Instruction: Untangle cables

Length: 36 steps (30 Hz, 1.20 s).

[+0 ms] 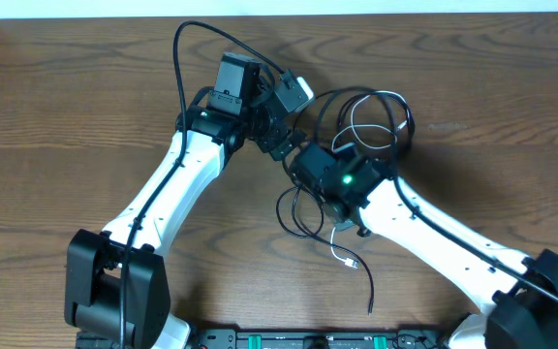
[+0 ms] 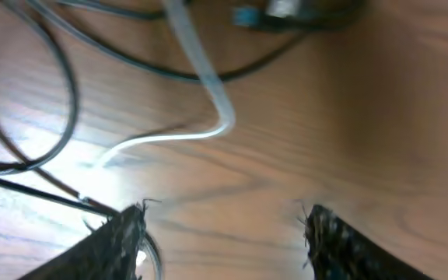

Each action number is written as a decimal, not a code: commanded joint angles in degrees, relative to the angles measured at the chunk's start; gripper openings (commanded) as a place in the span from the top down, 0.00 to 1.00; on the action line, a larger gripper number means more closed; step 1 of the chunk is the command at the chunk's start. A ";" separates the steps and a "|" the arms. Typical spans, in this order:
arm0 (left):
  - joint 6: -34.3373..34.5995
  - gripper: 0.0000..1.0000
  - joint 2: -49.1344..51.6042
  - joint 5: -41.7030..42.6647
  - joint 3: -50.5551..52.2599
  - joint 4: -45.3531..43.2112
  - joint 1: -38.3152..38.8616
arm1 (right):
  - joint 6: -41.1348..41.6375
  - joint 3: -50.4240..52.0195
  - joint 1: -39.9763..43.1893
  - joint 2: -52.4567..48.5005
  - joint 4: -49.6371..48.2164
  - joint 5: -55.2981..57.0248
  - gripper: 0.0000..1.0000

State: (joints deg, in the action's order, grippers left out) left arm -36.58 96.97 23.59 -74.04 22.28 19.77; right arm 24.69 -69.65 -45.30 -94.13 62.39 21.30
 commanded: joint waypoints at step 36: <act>0.68 0.02 -0.96 -0.04 -0.02 2.95 -0.04 | -11.02 -2.80 14.32 -0.02 -5.90 -20.41 0.99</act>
State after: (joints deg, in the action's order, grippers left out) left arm -36.18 96.97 23.62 -74.04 25.17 19.77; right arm 12.10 -65.39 -30.98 -99.70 53.65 1.74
